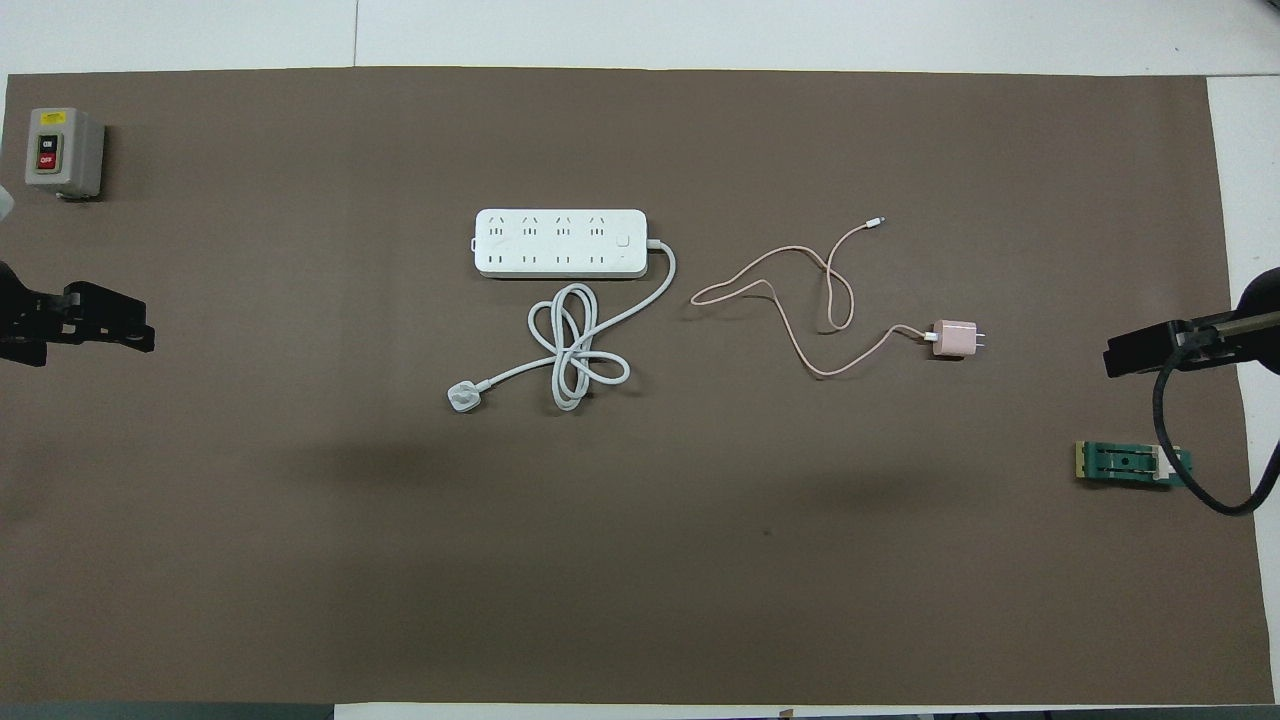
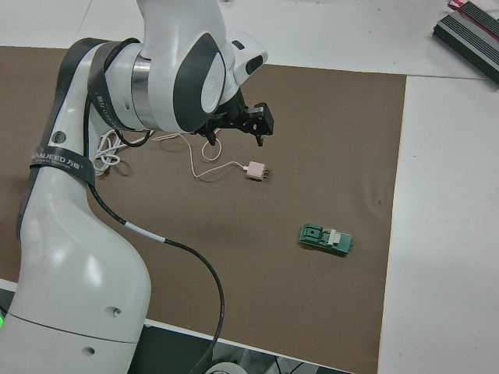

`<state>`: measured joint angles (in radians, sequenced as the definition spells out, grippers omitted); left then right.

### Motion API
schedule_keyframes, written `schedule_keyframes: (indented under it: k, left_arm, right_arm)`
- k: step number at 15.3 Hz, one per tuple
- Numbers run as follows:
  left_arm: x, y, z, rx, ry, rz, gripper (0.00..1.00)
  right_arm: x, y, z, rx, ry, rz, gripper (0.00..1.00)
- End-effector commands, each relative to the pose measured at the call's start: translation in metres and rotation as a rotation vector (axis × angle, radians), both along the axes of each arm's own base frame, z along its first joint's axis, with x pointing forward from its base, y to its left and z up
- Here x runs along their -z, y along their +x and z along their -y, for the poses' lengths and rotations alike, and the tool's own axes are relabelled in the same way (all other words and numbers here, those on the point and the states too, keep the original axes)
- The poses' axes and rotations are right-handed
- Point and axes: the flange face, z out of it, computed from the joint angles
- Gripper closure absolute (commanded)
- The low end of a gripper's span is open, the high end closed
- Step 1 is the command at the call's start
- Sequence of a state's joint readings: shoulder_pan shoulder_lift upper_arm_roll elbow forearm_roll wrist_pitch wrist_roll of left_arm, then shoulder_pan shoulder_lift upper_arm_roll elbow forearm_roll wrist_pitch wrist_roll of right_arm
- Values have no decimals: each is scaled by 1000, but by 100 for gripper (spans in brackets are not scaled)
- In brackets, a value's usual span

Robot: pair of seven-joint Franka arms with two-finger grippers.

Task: Plug charger into power strip
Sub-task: 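Move the right gripper toward the pink charger brick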

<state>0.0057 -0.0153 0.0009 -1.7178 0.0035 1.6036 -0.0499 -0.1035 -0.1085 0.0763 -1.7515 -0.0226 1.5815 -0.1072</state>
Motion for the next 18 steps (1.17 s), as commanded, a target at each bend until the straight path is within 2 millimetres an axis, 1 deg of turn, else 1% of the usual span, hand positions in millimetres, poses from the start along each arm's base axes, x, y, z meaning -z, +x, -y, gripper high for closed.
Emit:
schedule_keyframes:
  k: [1,6,7,8,9,10,11,12,13,14,15,17,18]
  left_arm:
    - [-4,-3,-1,3,-10,15,0]
    - [-4,-3,-2,2,-10,15,0]
    - [-4,-3,-2,2,-10,15,0]
    - [-4,-3,-2,2,-10,15,0]
    - [-4,-3,-2,2,-10,15,0]
    - [-4,-3,-1,3,-10,15,0]
    - [-4,-3,-2,2,-10,15,0]
    - [-4,-3,-2,2,-10,15,0]
    - [-4,-3,-2,2,-10,15,0]
    - [-4,-3,-2,2,-10,15,0]
    - [-4,-3,-2,2,-10,15,0]
    - [-4,-3,-2,2,-10,15,0]
    - [-4,-3,-2,2,-10,15,0]
  right_arm:
    - [-1,1,3,8,-15,3,0]
    - [-2,0,8,19,-12,1,0]
    - [1,0,12,53,-6,-2,0]
    - [6,0,17,142,-3,-11,0]
    - [16,1,18,270,5,-27,0]
    - [32,3,18,449,38,-60,0]
    - [51,11,25,617,84,-106,0]
    - [73,20,38,750,112,-158,0]
    - [92,29,44,870,149,-205,0]
    - [110,36,57,1018,199,-242,0]
    - [128,40,71,1121,227,-285,0]
    - [158,51,80,1248,298,-351,0]
    - [172,53,88,1287,312,-359,0]
